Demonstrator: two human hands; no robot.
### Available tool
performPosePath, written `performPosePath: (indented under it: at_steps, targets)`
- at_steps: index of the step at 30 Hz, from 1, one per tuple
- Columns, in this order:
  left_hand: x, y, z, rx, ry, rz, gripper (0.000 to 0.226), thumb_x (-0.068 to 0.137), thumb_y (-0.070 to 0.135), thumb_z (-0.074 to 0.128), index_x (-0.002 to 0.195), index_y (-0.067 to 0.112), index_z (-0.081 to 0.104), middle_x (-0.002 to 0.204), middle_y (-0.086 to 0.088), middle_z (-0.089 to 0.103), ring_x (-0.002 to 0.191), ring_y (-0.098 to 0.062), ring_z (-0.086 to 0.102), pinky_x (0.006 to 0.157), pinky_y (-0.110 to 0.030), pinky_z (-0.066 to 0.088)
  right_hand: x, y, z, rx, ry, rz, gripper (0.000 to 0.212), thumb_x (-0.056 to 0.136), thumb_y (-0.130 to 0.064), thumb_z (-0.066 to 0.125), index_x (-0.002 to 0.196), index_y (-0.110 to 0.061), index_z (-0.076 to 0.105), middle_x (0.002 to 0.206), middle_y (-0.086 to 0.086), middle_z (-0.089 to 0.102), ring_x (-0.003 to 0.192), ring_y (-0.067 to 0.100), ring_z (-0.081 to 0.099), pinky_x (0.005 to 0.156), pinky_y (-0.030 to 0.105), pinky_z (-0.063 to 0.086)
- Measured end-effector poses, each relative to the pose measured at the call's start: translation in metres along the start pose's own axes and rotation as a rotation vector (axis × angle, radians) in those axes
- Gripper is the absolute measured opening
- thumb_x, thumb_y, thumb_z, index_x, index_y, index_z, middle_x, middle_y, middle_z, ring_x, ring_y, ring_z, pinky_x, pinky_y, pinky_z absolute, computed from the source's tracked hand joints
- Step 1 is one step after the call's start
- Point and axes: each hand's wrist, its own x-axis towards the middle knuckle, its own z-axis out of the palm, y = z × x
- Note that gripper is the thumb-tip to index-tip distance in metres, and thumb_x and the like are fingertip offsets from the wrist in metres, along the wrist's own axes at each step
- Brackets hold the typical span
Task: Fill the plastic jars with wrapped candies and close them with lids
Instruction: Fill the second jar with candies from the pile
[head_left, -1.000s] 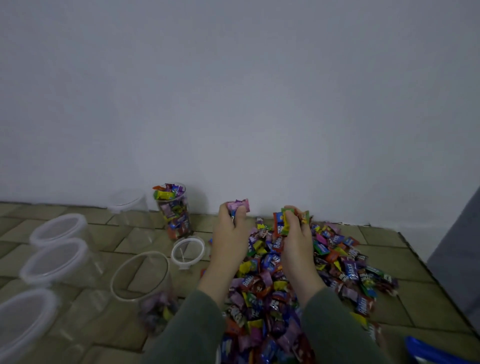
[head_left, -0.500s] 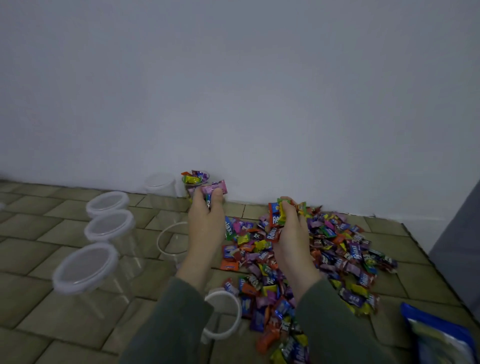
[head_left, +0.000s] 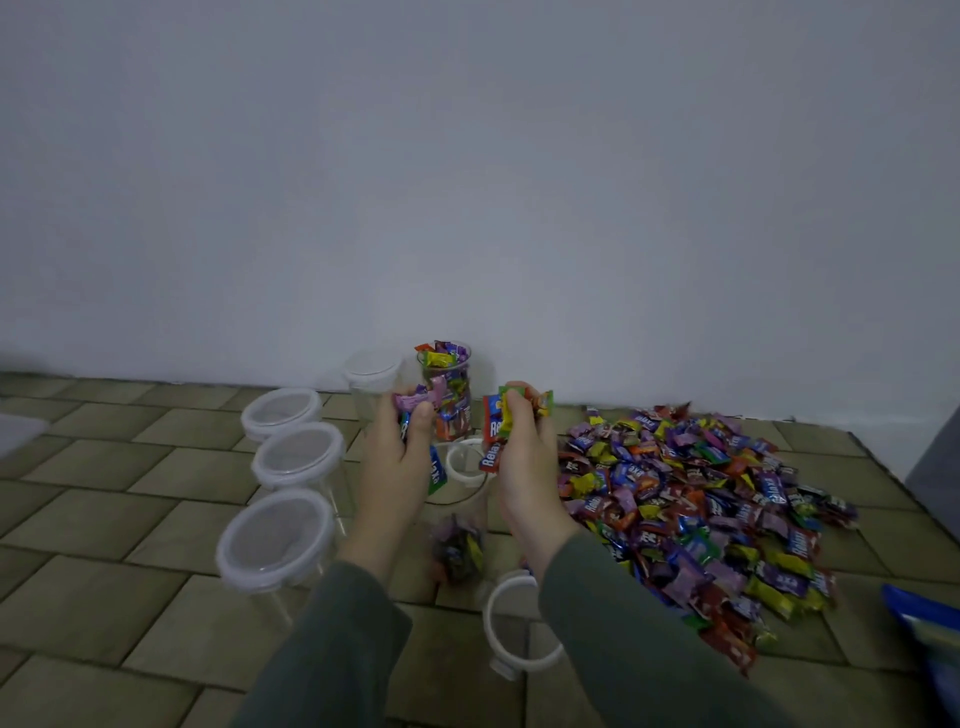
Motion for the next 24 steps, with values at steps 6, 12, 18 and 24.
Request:
performPosePath:
  at_steps: [6, 12, 18, 24]
  targets:
    - [-0.005, -0.015, -0.006, -0.006, -0.093, 0.107, 0.009, 0.1, 0.02, 0.049, 0.106, 0.021, 0.055, 0.095, 0.018, 0.061, 0.086, 0.017, 0.056, 0.068, -0.001, 0.039, -0.001, 0.018, 0.025, -0.071, 0.057, -0.111, 0.015, 0.097, -0.032, 0.051, 0.111, -0.025, 0.053, 0.108, 0.006, 0.065, 0.099, 0.021, 0.064, 0.092, 0.04, 0.052]
    - [-0.005, -0.037, -0.006, 0.099, -0.152, 0.227, 0.008, 0.093, 0.029, 0.054, 0.099, 0.026, 0.058, 0.09, 0.011, 0.061, 0.085, 0.004, 0.056, 0.07, -0.007, 0.039, 0.002, 0.022, 0.025, -0.036, 0.101, -0.21, 0.007, 0.099, -0.025, 0.049, 0.097, -0.023, 0.055, 0.083, -0.004, 0.061, 0.07, 0.007, 0.059, 0.062, 0.02, 0.049]
    - [-0.01, -0.059, 0.0, -0.04, -0.106, 0.243, 0.036, 0.079, 0.03, 0.055, 0.109, 0.014, 0.067, 0.108, 0.004, 0.065, 0.106, -0.008, 0.058, 0.09, -0.025, 0.047, 0.003, 0.024, 0.024, -0.013, 0.098, -0.22, 0.006, 0.098, -0.025, 0.05, 0.094, -0.027, 0.054, 0.083, -0.006, 0.061, 0.068, 0.004, 0.06, 0.061, 0.018, 0.048]
    - [-0.014, -0.071, 0.023, -0.545, -0.041, -0.447, 0.045, 0.093, 0.052, 0.044, 0.108, 0.017, 0.068, 0.106, -0.004, 0.071, 0.103, -0.022, 0.064, 0.087, -0.042, 0.052, 0.003, 0.023, 0.023, -0.011, 0.067, -0.193, 0.007, 0.098, -0.028, 0.052, 0.103, -0.025, 0.053, 0.086, -0.005, 0.059, 0.069, 0.005, 0.056, 0.054, 0.015, 0.045]
